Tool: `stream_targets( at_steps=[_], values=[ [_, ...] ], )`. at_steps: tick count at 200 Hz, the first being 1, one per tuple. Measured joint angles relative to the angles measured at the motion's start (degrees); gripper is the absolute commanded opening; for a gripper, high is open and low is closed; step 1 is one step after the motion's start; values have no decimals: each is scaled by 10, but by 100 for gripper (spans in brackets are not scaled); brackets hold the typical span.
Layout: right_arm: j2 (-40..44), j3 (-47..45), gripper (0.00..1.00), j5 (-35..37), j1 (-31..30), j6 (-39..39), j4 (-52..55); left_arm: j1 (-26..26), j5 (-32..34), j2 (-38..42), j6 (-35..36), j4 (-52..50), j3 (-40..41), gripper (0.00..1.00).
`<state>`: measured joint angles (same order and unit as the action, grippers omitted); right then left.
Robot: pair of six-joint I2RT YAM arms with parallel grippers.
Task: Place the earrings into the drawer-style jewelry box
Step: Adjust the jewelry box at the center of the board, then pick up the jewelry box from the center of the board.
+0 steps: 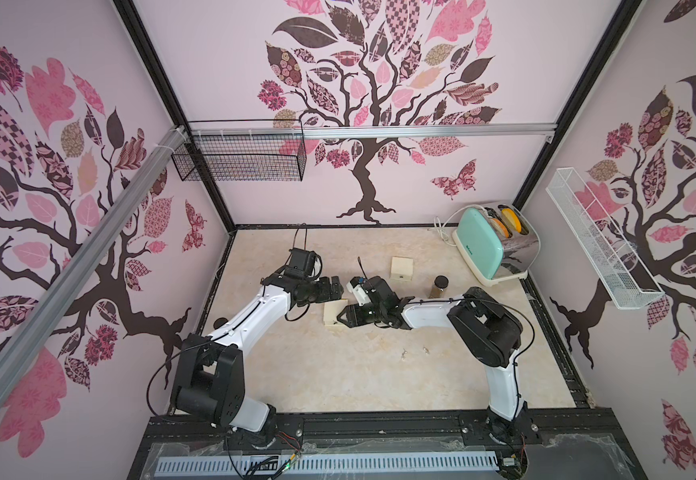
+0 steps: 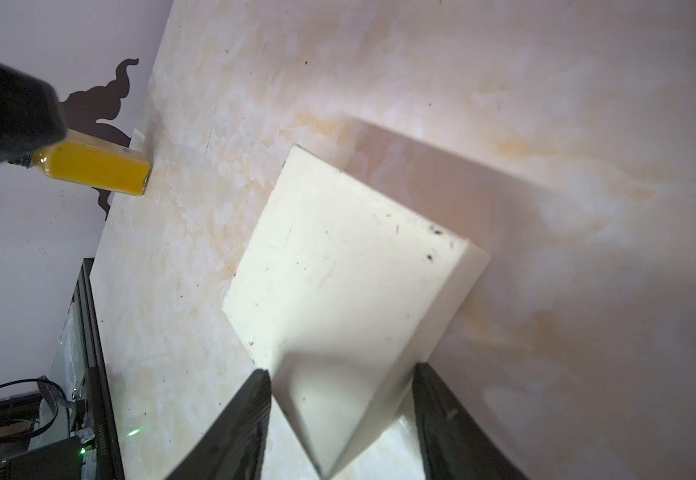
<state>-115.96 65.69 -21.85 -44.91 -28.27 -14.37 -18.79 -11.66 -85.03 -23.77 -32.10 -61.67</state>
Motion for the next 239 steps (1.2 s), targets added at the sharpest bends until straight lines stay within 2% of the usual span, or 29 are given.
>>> stream_targets(
  at_steps=[22, 58, 73, 99, 129, 160, 196, 239],
  values=[
    [49, 0, 71, 43, 0, 11, 58, 0, -2, 6, 0, 0, 0, 98],
    [167, 21, 79, 206, 24, 43, 143, -24, -4, -2, -9, 14, -9, 98],
    [175, 45, 91, 256, 56, 58, 163, -55, -5, -33, -13, 16, -39, 98],
    [129, 116, 99, 322, 113, 77, 226, -90, -27, -87, -19, 31, -78, 98],
    [30, 231, 99, 377, 147, 81, 315, -89, -30, -111, -22, 30, -85, 98],
    [-52, 319, 99, 398, 160, 67, 389, -87, -31, -138, -21, 23, -118, 98],
    [-100, 364, 99, 403, 169, 45, 432, -87, -35, -156, -19, 22, -126, 98],
    [-111, 381, 99, 396, 186, 25, 452, -87, -40, -163, -17, 16, -126, 98]
  ],
)
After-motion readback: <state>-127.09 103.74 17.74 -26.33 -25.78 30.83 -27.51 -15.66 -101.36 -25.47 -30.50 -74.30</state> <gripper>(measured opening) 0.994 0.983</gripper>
